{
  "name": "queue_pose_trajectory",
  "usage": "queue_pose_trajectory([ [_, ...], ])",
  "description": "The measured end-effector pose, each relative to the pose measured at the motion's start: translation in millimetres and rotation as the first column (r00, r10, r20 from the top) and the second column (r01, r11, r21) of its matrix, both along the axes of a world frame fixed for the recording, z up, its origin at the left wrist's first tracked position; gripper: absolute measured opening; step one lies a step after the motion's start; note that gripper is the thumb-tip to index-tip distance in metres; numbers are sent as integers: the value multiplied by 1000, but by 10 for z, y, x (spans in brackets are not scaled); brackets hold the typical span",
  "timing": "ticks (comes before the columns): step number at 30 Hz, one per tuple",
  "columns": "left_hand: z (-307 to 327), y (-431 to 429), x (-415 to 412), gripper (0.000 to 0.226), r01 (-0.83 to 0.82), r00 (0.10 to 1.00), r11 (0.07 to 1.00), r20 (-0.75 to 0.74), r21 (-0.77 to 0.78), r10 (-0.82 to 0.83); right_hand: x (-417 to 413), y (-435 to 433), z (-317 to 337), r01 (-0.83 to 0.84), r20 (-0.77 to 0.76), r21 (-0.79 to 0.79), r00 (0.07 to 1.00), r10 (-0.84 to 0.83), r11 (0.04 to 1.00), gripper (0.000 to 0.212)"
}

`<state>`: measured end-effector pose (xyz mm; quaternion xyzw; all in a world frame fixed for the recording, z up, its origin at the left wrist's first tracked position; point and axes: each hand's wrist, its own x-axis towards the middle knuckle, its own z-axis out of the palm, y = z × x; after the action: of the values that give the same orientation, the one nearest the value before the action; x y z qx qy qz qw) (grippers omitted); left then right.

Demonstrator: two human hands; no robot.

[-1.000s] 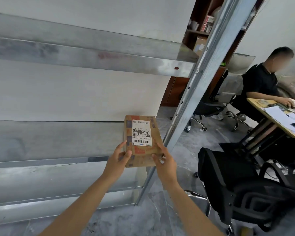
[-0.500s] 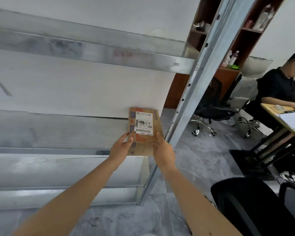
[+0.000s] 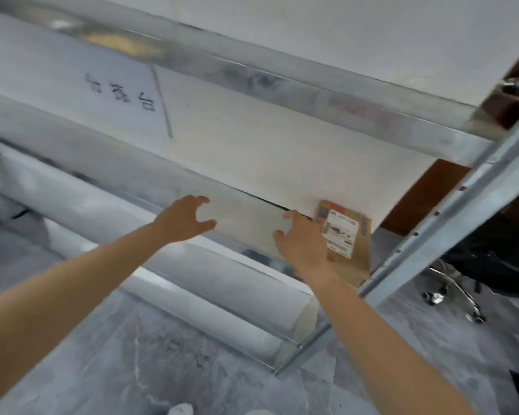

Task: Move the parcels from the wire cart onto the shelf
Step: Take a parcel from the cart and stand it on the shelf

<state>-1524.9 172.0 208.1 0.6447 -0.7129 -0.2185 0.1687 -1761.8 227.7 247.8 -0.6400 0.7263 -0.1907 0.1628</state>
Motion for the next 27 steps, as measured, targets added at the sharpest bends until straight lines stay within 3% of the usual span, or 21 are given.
queue_pose_trajectory([
  [8, 315, 674, 1368, 80, -382, 914, 922, 122, -64, 387, 1100, -338, -56, -345, 51, 43, 938, 343, 938, 39],
  [15, 418, 1242, 2222, 85, -535, 818, 836, 177, -121, 548, 2137, -461, -24, -597, 79, 51, 802, 592, 801, 44],
  [21, 470, 1484, 3034, 86, -676, 692, 726, 231, -127, 684, 3139, -554, 67, -719, 37, 87, 694, 719, 690, 51],
  [27, 538, 1630, 3916, 89, -754, 612, 643, 212, -136, 762, 4235, -608, 173, -772, -38, 92, 629, 777, 629, 44],
])
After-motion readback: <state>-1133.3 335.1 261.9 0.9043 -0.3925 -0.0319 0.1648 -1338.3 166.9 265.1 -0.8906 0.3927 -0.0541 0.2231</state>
